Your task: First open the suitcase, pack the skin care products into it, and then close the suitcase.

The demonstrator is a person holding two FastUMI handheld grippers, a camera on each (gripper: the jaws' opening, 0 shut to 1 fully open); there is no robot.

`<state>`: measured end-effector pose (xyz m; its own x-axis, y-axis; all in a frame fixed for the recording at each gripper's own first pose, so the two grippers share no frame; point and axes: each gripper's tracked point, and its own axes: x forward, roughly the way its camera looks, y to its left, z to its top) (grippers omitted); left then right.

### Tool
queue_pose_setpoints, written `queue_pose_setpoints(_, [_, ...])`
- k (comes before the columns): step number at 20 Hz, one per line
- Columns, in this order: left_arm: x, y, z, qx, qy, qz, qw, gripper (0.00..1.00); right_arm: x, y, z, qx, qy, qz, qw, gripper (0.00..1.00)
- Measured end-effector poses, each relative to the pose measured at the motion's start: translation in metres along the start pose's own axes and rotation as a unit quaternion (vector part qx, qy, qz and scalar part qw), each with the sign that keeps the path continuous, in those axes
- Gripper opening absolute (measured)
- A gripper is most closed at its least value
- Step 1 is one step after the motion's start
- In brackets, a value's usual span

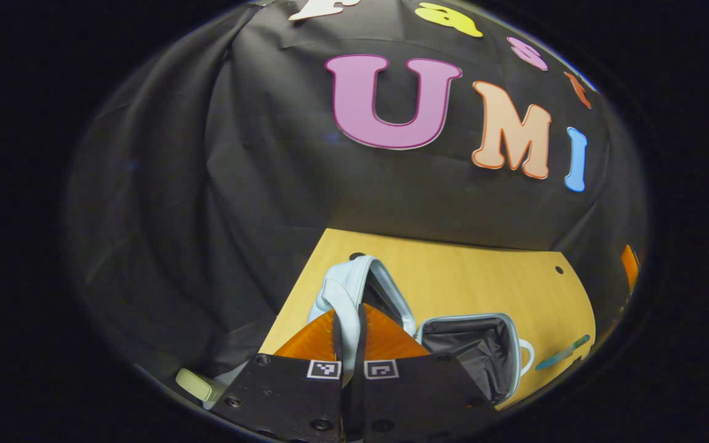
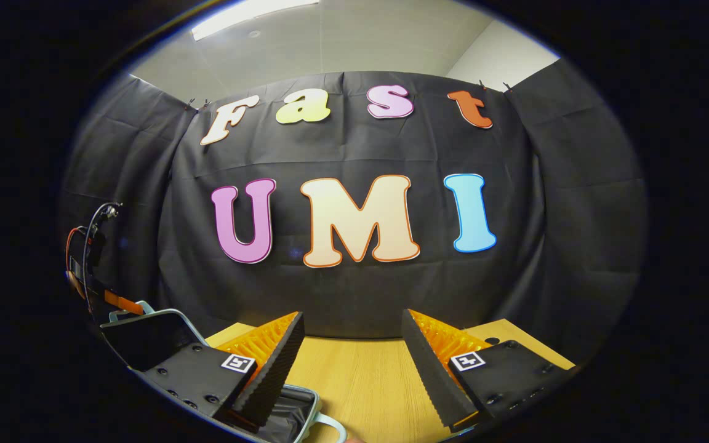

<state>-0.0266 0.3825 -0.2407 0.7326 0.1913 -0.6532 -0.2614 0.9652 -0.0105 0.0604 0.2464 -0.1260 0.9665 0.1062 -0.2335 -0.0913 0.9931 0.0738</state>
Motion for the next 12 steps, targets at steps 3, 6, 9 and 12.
queue_pose_setpoints(3, [0.009,0.026,-0.011,-0.018,0.005,0.022,1.000,0.00,-0.002,0.005,-0.001,-0.003,0.001,-0.002,1.000,1.00])
queue_pose_setpoints(6, [0.020,0.051,-0.024,-0.042,0.015,0.038,0.998,0.00,-0.003,0.011,-0.010,-0.004,0.011,0.001,1.000,0.99])
queue_pose_setpoints(9, [0.033,0.076,-0.043,-0.045,0.035,0.066,0.996,0.00,-0.004,0.011,-0.009,-0.005,0.013,-0.003,1.000,1.00])
queue_pose_setpoints(12, [0.047,0.098,-0.056,-0.046,0.046,0.083,0.994,0.00,-0.004,0.007,-0.013,-0.008,0.018,-0.007,1.000,0.99])
